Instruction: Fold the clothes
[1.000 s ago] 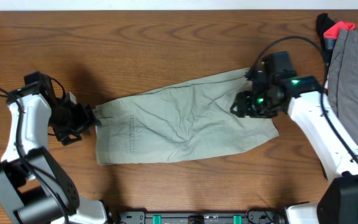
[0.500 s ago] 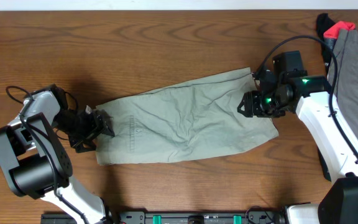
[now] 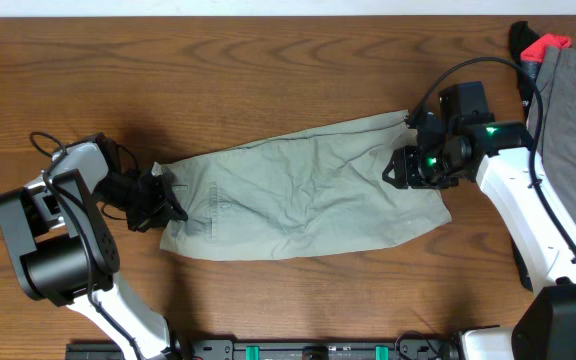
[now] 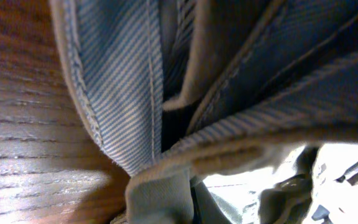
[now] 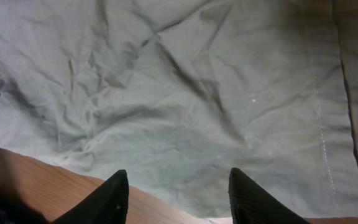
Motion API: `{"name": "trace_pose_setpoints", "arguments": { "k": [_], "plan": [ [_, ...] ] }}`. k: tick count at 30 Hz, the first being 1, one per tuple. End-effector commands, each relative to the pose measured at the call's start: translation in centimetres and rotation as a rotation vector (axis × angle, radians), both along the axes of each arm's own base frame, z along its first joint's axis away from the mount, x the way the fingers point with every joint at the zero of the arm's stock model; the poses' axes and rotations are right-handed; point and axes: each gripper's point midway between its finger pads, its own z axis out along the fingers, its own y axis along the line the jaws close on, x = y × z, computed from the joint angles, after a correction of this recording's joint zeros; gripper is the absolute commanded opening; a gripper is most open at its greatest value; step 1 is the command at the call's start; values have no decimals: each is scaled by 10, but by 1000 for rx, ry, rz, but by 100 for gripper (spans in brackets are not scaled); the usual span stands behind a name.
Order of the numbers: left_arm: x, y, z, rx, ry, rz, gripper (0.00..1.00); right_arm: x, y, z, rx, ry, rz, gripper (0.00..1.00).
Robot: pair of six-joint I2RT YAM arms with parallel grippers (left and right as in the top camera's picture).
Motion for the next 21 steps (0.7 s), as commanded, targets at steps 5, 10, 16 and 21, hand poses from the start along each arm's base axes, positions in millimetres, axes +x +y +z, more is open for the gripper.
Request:
{"name": "trace_pose_setpoints", "arguments": {
  "k": [5,10,16,21],
  "plan": [
    [14,15,51,77,-26,-41,6,-1,-2,11,10,-29,-2,49],
    [25,44,135,270,-108,-58,6,2,-14,24,11,-75,-41,49],
    [36,48,222,376,-251,-65,6,5,-33,41,14,-132,-99,51],
    [45,16,243,443,-314,-190,6,5,-44,53,14,-170,-133,53]
  ]
}}
